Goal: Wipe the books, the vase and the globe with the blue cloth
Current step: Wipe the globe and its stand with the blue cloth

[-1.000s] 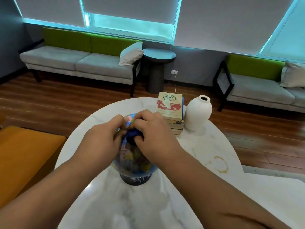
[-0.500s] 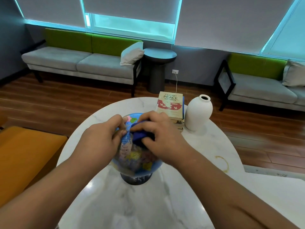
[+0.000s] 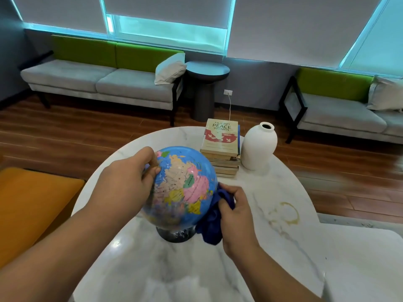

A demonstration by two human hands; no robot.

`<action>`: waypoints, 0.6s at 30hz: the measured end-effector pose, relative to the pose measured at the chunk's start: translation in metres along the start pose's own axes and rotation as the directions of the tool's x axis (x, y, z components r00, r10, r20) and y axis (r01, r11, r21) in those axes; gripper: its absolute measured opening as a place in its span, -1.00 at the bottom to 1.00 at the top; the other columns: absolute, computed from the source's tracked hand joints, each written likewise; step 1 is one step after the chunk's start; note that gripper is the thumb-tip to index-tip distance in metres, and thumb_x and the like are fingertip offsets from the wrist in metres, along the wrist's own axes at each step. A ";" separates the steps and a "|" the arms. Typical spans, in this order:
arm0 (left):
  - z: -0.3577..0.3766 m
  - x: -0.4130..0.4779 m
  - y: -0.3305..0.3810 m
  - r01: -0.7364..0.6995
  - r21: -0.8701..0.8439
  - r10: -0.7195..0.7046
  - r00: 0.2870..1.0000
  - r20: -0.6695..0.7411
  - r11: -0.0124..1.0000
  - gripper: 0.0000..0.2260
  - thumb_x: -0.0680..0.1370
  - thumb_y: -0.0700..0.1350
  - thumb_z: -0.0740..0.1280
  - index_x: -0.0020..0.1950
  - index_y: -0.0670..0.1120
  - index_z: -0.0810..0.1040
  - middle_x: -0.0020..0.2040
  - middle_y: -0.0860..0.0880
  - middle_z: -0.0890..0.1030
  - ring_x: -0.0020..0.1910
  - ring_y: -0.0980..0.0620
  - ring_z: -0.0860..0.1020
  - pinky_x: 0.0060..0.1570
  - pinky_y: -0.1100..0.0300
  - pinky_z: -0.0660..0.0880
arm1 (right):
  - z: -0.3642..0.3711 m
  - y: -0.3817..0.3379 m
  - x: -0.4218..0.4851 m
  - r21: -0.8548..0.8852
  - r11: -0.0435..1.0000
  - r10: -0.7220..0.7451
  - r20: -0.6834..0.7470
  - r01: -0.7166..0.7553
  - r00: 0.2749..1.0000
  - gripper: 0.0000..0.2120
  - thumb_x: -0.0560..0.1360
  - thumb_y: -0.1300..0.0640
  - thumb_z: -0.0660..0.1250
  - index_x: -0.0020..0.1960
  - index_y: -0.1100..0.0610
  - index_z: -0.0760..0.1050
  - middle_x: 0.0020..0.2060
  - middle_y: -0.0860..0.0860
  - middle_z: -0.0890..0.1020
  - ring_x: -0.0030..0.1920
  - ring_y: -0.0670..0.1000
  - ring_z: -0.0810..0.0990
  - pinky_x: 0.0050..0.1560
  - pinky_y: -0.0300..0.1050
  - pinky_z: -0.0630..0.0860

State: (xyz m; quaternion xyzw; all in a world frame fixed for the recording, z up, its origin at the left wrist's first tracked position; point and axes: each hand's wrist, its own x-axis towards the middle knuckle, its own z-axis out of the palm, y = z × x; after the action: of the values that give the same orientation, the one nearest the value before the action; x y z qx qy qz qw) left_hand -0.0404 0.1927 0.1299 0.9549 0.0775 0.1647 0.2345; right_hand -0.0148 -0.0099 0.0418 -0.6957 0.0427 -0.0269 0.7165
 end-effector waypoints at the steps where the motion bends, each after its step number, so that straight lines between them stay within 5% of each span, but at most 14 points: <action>1: 0.000 -0.001 0.001 -0.002 0.013 0.002 1.000 -0.011 1.000 -0.90 0.57 0.00 0.28 -0.11 0.08 0.39 -0.09 -0.01 0.67 -0.22 -0.08 0.53 -0.40 0.20 0.34 | 0.002 -0.012 0.000 -0.075 0.988 -0.137 0.020 0.138 0.990 -0.72 0.36 0.26 0.26 -0.01 -0.03 0.55 0.05 0.03 0.58 0.10 -0.08 0.57 0.20 -0.10 0.51; 5: -0.002 0.000 0.003 -0.014 0.057 0.017 0.999 -0.042 0.998 -0.93 0.57 0.01 0.28 -0.08 0.06 0.43 -0.09 0.00 0.66 -0.25 -0.07 0.52 -0.43 0.22 0.27 | 0.010 -0.039 0.004 -0.205 0.884 -0.376 0.221 0.419 0.900 -0.71 0.36 0.26 0.28 0.03 0.05 0.60 0.05 -0.07 0.48 0.12 -0.20 0.49 0.16 -0.46 0.37; 12: 0.002 0.002 -0.001 -0.002 -0.107 0.000 1.000 -0.017 0.994 -0.95 0.56 -0.08 0.31 -0.07 -0.02 0.46 -0.09 0.05 0.54 -0.19 0.06 0.44 -0.34 0.26 0.32 | -0.005 -0.011 0.003 -0.127 0.959 -0.243 0.102 0.255 0.965 -0.65 0.33 0.25 0.24 0.01 -0.09 0.54 0.07 -0.05 0.54 0.13 -0.17 0.52 0.26 -0.13 0.46; 15: 0.006 0.003 -0.002 -0.034 -0.136 0.033 0.999 -0.010 0.990 -0.92 0.55 -0.13 0.32 -0.10 -0.03 0.43 -0.09 0.08 0.47 -0.17 0.12 0.43 -0.27 0.30 0.37 | 0.003 -0.027 0.002 -0.174 0.928 -0.301 0.168 0.329 0.939 -0.65 0.36 0.21 0.26 0.06 -0.12 0.56 0.11 -0.10 0.50 0.19 -0.19 0.48 0.25 -0.31 0.41; 18: 0.006 0.004 -0.004 -0.054 -0.179 0.057 0.998 0.014 0.982 -0.86 0.56 -0.13 0.30 -0.12 0.07 0.38 0.16 0.12 0.54 0.02 0.12 0.50 -0.10 0.23 0.48 | 0.011 -0.042 0.002 -0.240 0.834 -0.409 0.336 0.497 0.848 -0.64 0.40 0.22 0.31 0.11 -0.11 0.59 0.16 -0.15 0.47 0.26 -0.13 0.43 0.27 -0.35 0.37</action>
State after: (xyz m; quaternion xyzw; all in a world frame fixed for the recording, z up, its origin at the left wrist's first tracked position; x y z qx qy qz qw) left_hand -0.0346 0.1948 0.1244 0.9334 0.0336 0.1684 0.3151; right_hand -0.0109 0.0001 0.0842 -0.7885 -0.2194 -0.0948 0.5666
